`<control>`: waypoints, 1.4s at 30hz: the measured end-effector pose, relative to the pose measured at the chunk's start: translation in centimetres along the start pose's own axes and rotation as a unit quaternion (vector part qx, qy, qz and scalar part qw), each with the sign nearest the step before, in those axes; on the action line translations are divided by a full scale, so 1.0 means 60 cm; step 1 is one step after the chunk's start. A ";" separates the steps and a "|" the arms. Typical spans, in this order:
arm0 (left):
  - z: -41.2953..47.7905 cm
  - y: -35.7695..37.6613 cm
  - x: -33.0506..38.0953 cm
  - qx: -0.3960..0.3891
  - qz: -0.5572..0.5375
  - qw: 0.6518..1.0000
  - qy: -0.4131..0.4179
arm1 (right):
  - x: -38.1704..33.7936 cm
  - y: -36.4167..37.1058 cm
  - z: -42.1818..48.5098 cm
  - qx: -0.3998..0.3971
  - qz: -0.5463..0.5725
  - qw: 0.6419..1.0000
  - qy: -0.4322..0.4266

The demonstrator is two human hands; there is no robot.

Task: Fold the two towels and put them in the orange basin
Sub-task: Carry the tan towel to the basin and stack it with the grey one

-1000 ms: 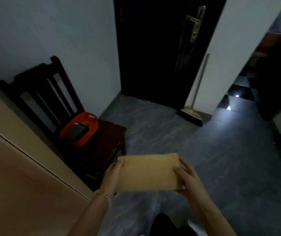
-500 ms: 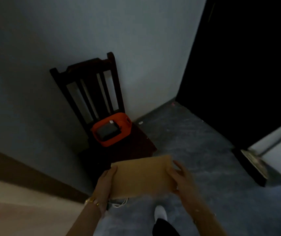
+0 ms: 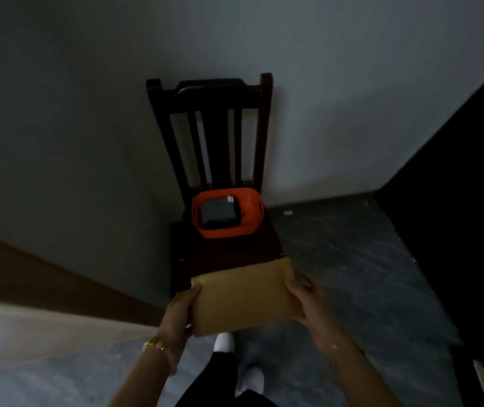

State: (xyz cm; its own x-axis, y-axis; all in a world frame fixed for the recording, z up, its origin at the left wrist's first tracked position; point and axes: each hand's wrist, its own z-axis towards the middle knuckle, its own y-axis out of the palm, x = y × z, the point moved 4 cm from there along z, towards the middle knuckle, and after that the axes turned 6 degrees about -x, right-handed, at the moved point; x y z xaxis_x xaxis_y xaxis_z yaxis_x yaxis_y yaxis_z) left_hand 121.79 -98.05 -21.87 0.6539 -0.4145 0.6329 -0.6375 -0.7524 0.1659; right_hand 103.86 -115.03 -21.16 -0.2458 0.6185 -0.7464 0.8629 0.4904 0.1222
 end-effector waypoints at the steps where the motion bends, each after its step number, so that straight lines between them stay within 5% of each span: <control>1: 0.004 0.000 0.004 0.007 -0.005 1.000 0.006 | -0.004 0.004 0.014 -0.004 -0.001 1.000 0.000; 17: 0.224 -0.009 0.105 0.105 0.010 0.994 -0.013 | -0.078 0.070 0.242 0.011 0.003 0.999 0.048; 26: 0.382 -0.018 0.149 0.112 0.015 0.992 -0.058 | -0.087 0.104 0.387 0.009 -0.099 0.994 0.052; 35: 0.506 -0.035 0.157 0.031 -0.083 0.995 -0.041 | -0.087 0.128 0.506 -0.030 -0.161 0.986 0.044; 42: 0.596 -0.052 0.178 0.036 0.016 0.999 -0.016 | -0.077 0.130 0.586 -0.043 -0.185 0.981 0.048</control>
State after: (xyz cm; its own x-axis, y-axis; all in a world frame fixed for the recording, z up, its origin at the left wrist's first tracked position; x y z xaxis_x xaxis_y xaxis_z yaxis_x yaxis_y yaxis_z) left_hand 145.33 -118.42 -42.67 0.6479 -0.4542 0.6116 -0.6279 -0.7729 0.0912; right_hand 127.23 -135.64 -39.77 -0.5784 0.4420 -0.6857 0.6675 0.7396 -0.0863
